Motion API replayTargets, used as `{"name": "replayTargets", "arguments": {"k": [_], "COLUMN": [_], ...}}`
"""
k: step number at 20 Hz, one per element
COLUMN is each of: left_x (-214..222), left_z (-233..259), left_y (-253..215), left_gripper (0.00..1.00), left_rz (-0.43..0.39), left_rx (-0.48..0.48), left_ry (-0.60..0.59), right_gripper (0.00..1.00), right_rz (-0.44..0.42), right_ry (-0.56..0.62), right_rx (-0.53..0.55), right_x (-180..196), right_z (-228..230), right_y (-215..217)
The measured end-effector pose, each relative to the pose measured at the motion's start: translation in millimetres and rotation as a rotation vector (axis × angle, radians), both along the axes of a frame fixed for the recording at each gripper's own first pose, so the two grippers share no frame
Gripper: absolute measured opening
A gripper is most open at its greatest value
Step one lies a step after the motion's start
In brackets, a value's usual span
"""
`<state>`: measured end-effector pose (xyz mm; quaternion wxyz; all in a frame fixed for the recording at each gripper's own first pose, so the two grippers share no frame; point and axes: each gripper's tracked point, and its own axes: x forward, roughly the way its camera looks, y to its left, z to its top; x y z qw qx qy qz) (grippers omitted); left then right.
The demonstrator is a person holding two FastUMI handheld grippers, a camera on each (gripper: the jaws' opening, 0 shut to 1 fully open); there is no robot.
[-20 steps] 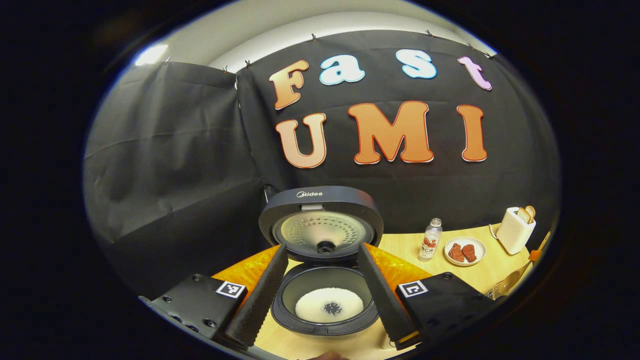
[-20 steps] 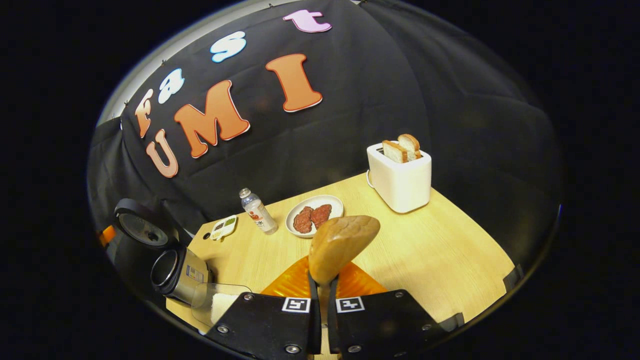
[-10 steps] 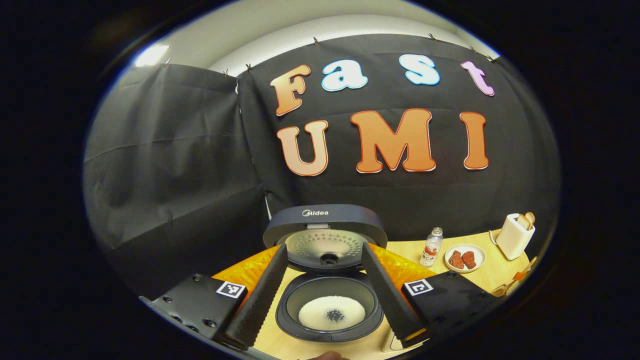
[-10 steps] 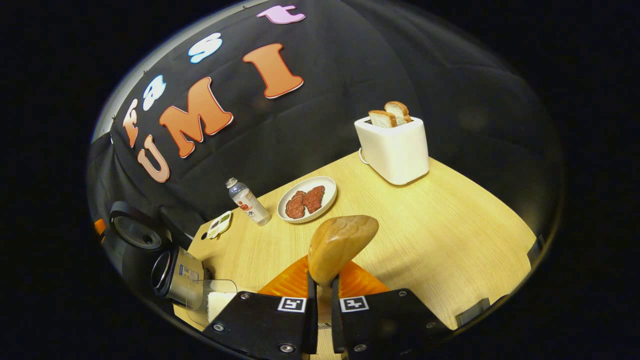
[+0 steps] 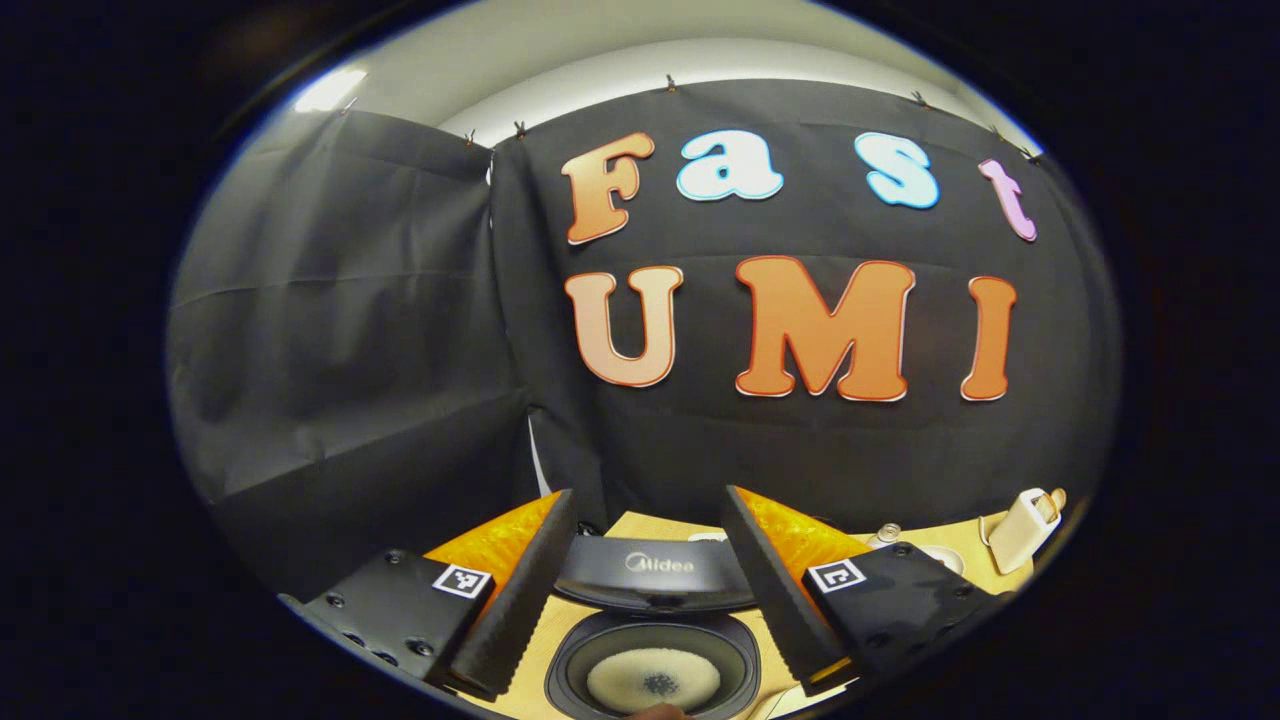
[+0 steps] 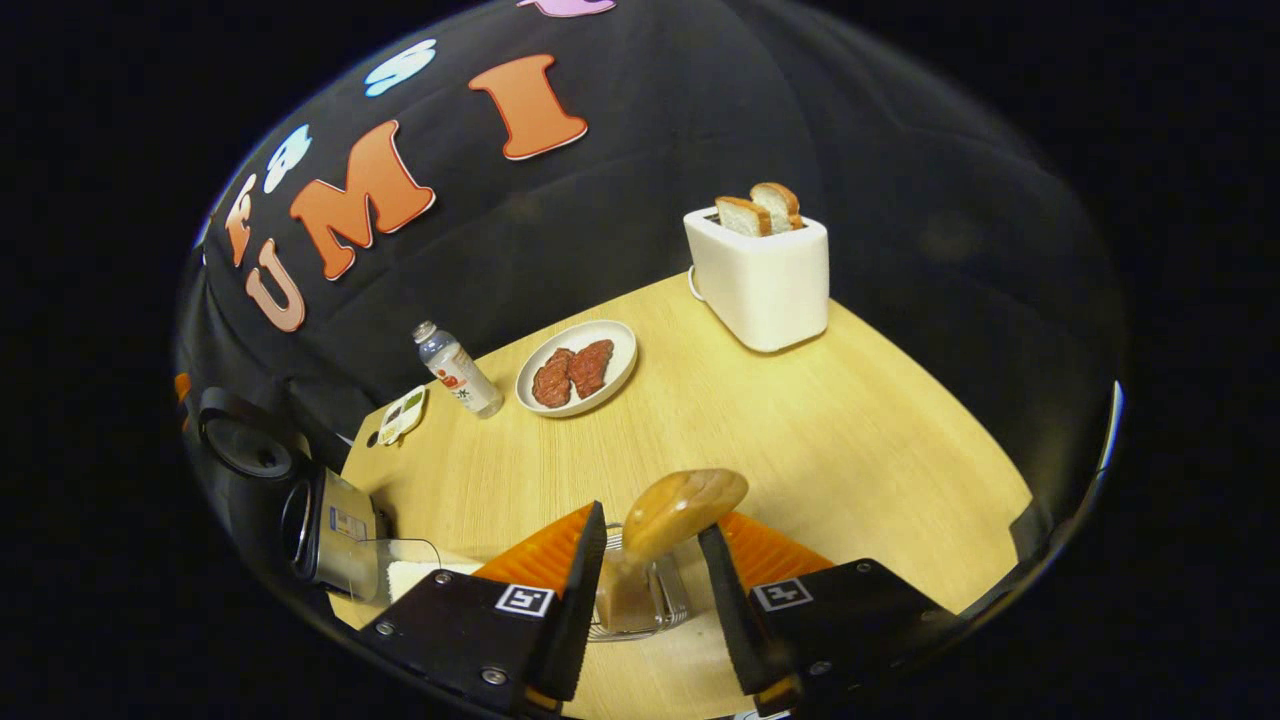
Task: Close the left gripper, press the button to open the rice cooker; take a wooden spoon from the chopstick holder with the right hand, scoop a spoonful of rice and pour it into the rice cooker, then put the wooden spoon back into the chopstick holder.
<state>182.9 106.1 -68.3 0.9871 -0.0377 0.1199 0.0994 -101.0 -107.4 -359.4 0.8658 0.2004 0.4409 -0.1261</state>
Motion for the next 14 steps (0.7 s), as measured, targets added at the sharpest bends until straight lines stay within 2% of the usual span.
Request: {"name": "replayTargets", "arguments": {"k": [1, 2, 3, 5, 7, 9, 10, 11, 13, 14], "left_x": [9.5, 18.6, 27.0, 36.2, 32.4, 33.3, 27.3, 18.5, 10.9, 5.9], "left_z": [-4.5, -7.1, -14.1, -33.7, -57.0, -61.7, -73.6, -78.0, -75.4, -74.6], "left_y": [3.6, 5.4, 9.7, 12.5, 13.7, 26.8, 33.1, 35.2, 30.4, 25.6], "left_gripper": [0.99, 1.00, 0.99, 0.98, 1.00, 0.95, 0.99, 0.99, 1.00, 1.00], "left_rz": [0.006, 0.007, 0.017, 0.022, 0.040, 0.077, 0.100, 0.108, 0.090, 0.073], "left_rx": [-0.021, -0.033, -0.038, -0.048, -0.093, -0.114, -0.120, -0.140, -0.144, -0.115], "left_ry": [0.031, 0.053, 0.083, 0.149, 0.217, 0.219, 0.248, 0.265, 0.235, 0.235], "right_gripper": [0.52, 0.65, 0.72, 0.78, 0.79, 0.80, 0.80, 0.81, 0.81, 0.81], "right_rz": [0.005, 0.011, 0.020, 0.037, 0.053, 0.063, 0.072, 0.086, 0.119, 0.136], "right_ry": [-0.004, -0.013, -0.030, -0.074, -0.121, -0.152, -0.165, -0.173, -0.189, -0.193], "right_rx": [-0.003, -0.008, -0.020, -0.045, -0.053, -0.046, -0.044, -0.044, -0.061, -0.069], "right_x": [4.0, 5.2, 11.2, 22.9, 33.5, 41.9, 45.7, 49.1, 55.5, 58.0], "right_z": [11.4, 22.6, 31.9, 56.2, 81.8, 99.6, 105.6, 110.6, 117.4, 120.1], "right_y": [-3.8, -5.0, -7.1, -8.4, -3.6, 5.6, 10.6, 16.3, 25.1, 29.4]}}
